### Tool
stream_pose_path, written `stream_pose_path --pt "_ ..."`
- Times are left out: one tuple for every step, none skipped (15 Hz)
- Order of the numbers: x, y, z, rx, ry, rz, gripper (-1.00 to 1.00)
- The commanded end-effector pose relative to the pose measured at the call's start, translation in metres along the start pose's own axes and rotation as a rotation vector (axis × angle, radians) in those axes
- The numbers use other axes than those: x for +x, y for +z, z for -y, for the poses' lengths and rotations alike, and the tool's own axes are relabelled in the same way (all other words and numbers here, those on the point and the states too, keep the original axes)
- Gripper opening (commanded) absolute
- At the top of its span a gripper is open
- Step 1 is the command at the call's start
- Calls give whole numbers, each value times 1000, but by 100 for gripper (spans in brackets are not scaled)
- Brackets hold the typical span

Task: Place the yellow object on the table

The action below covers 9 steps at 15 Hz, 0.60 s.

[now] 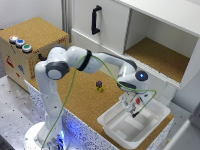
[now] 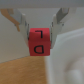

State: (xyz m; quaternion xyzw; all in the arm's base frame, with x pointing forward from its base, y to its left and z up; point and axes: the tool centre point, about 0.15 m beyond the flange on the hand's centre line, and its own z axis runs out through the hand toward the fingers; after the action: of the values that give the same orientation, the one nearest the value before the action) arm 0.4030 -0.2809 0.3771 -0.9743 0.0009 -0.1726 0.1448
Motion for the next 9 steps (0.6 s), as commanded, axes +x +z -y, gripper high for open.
stream_pose_path --pt "-31 67 98 -92 -286 188 -100" --pt "-35 77 99 -114 -303 216 -100" --pt "-42 94 97 -146 -326 249 -100" --pt "-46 107 94 -165 -345 255 -100" --pt "-48 116 90 -170 -336 246 -100" --pt "-49 127 89 -201 -347 239 -100" --pt "-49 141 84 -201 -307 229 -100" --pt "-52 152 81 -216 -289 224 -100" --pt "-54 159 77 -236 -259 214 -100"
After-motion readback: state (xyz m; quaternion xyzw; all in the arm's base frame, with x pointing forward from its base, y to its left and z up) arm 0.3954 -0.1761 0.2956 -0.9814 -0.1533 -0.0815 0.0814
